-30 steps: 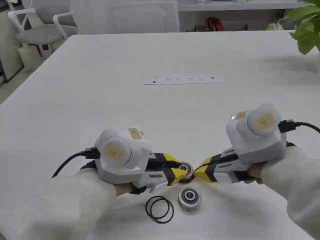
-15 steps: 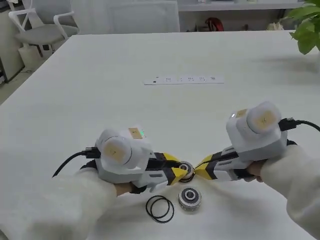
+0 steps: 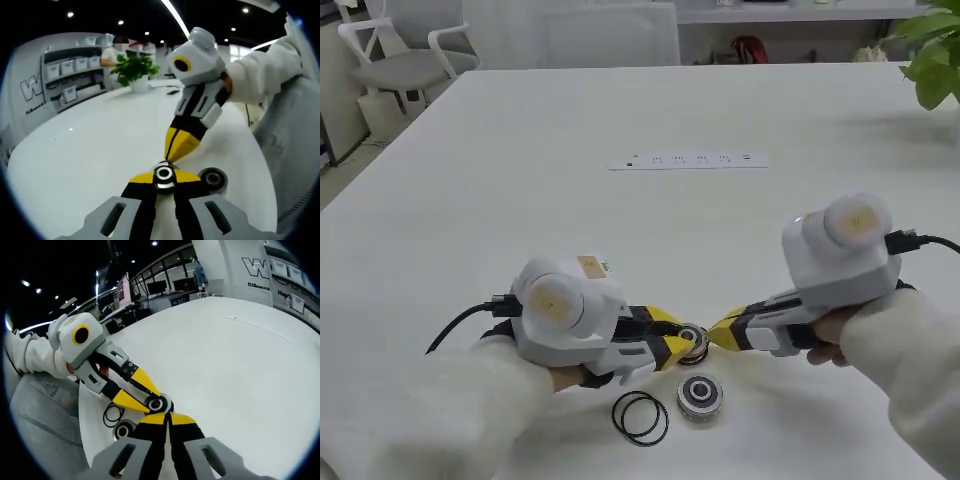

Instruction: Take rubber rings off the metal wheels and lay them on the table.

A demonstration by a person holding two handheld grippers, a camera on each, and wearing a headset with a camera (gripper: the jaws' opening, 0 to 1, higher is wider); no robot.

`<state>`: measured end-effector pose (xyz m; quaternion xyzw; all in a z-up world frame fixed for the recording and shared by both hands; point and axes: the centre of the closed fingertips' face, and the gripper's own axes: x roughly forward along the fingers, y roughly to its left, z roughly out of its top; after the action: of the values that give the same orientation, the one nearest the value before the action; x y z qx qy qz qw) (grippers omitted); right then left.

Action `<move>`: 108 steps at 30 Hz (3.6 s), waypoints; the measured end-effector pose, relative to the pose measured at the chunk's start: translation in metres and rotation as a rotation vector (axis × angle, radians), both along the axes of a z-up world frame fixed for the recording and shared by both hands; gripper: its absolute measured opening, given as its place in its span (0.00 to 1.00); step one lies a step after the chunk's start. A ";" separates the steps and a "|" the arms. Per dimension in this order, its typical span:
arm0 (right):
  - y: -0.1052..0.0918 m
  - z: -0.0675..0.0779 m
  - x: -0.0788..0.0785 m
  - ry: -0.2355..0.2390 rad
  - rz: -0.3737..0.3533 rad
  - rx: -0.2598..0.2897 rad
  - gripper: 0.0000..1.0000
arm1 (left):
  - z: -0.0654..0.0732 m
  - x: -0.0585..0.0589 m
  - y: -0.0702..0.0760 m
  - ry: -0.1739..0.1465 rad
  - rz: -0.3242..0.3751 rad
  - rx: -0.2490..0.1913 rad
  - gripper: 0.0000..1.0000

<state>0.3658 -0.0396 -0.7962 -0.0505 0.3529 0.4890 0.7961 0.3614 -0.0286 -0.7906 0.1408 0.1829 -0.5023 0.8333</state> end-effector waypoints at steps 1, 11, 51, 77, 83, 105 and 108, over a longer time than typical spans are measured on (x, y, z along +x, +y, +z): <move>0.000 0.000 0.000 0.005 -0.004 0.005 0.00 | 0.000 0.000 0.000 -0.001 0.000 0.000 0.13; 0.002 0.001 -0.001 0.007 0.000 0.011 0.00 | 0.000 -0.001 0.000 -0.008 -0.002 0.004 0.13; 0.020 0.013 -0.011 -0.024 0.079 0.008 0.00 | 0.000 -0.001 0.001 -0.013 0.002 -0.003 0.14; 0.013 0.018 -0.003 -0.047 0.040 0.004 0.00 | 0.010 -0.007 -0.002 -0.005 -0.027 0.061 0.20; 0.013 0.023 -0.002 -0.054 0.037 0.011 0.00 | 0.022 -0.009 -0.001 -0.030 -0.052 0.072 0.23; 0.014 0.055 0.004 -0.092 0.015 0.087 0.00 | 0.056 -0.019 0.027 -0.066 -0.032 0.024 0.42; 0.016 0.058 0.003 -0.091 0.022 0.093 0.00 | 0.060 -0.020 0.033 -0.077 -0.027 0.032 0.44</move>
<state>0.3686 -0.0236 -0.7384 -0.0396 0.2926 0.5107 0.8075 0.3411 0.0045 -0.7310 0.1755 0.1569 -0.5049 0.8304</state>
